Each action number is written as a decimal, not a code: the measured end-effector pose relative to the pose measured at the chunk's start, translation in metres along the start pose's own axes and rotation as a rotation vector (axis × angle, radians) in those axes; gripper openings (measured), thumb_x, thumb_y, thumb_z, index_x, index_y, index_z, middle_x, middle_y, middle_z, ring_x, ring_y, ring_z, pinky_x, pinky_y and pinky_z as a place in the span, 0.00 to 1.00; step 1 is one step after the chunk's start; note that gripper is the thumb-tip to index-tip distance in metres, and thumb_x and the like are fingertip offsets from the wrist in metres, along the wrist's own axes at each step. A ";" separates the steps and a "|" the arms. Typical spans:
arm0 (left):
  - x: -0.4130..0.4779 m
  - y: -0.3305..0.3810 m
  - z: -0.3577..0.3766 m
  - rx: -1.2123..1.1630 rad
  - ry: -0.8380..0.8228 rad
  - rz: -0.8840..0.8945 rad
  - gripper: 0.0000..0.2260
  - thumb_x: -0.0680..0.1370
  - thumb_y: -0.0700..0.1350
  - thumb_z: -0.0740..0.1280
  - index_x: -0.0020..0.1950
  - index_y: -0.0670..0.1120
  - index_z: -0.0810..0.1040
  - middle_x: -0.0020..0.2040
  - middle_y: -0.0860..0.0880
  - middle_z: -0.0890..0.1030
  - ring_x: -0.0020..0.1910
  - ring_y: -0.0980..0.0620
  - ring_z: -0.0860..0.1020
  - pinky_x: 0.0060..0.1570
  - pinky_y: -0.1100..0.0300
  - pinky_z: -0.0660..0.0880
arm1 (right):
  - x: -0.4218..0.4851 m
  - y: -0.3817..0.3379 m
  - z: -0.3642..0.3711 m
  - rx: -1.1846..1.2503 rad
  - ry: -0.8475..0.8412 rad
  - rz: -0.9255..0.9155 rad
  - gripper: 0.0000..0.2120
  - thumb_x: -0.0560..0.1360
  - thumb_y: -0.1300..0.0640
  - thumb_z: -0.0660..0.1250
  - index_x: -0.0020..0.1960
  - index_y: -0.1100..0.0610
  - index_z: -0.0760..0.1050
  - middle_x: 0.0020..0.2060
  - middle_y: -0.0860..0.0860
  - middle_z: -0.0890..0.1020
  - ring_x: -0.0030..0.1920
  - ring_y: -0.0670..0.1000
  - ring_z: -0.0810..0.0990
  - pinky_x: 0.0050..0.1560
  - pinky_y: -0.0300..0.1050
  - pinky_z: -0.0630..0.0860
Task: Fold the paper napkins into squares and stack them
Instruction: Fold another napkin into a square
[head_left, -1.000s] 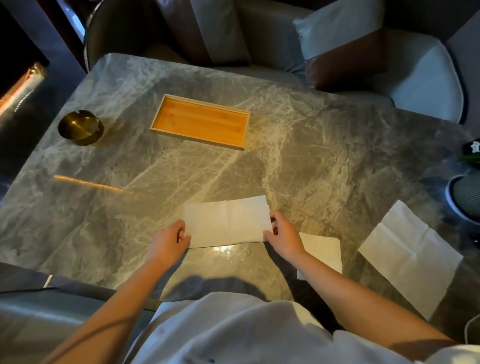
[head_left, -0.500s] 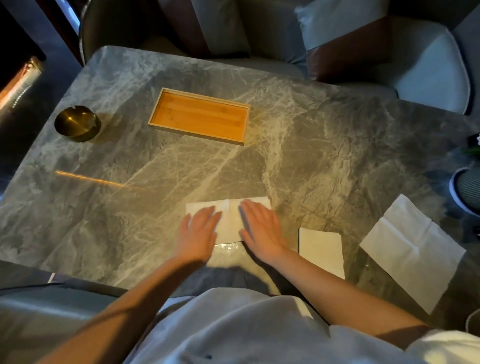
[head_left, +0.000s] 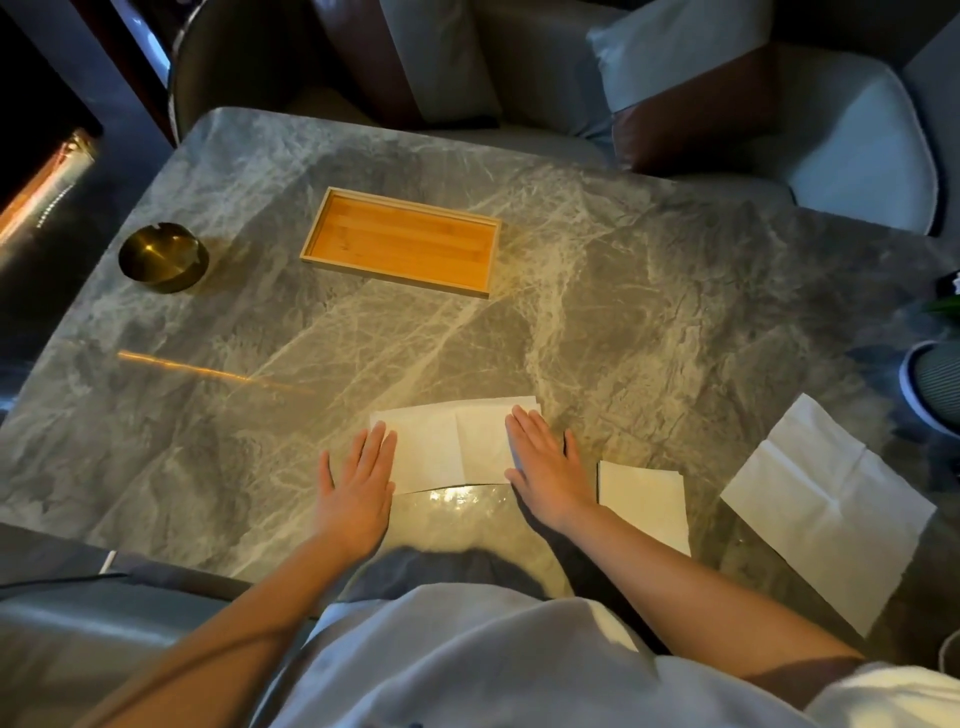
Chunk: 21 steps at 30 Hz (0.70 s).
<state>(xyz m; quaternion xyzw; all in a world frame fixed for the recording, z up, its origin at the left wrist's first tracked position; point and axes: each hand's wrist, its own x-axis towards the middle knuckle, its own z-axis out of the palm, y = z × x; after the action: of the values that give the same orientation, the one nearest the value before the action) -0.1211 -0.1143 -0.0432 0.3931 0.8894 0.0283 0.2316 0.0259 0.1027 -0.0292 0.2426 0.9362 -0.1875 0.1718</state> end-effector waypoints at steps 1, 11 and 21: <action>0.001 0.006 -0.002 -0.041 0.027 -0.022 0.26 0.81 0.47 0.48 0.77 0.47 0.42 0.78 0.47 0.38 0.77 0.46 0.39 0.73 0.38 0.41 | 0.000 0.000 -0.001 0.021 0.016 0.006 0.31 0.81 0.51 0.56 0.78 0.52 0.43 0.78 0.46 0.43 0.77 0.48 0.40 0.75 0.60 0.43; 0.023 0.036 -0.016 -0.173 0.138 0.191 0.23 0.76 0.43 0.60 0.71 0.50 0.64 0.71 0.50 0.69 0.68 0.47 0.67 0.68 0.50 0.61 | -0.010 -0.014 -0.005 0.209 0.100 0.011 0.17 0.79 0.49 0.58 0.67 0.49 0.68 0.61 0.48 0.76 0.59 0.51 0.75 0.62 0.52 0.67; 0.029 0.025 -0.011 0.006 0.118 0.269 0.24 0.76 0.37 0.59 0.73 0.48 0.64 0.72 0.48 0.68 0.68 0.44 0.66 0.71 0.47 0.58 | -0.023 -0.008 0.005 0.077 0.061 -0.209 0.17 0.71 0.50 0.66 0.59 0.47 0.71 0.51 0.45 0.72 0.55 0.48 0.71 0.55 0.46 0.65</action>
<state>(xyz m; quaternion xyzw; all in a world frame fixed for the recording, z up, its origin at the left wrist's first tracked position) -0.1260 -0.0751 -0.0385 0.5072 0.8407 0.0796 0.1721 0.0422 0.0846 -0.0219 0.1555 0.9534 -0.2326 0.1131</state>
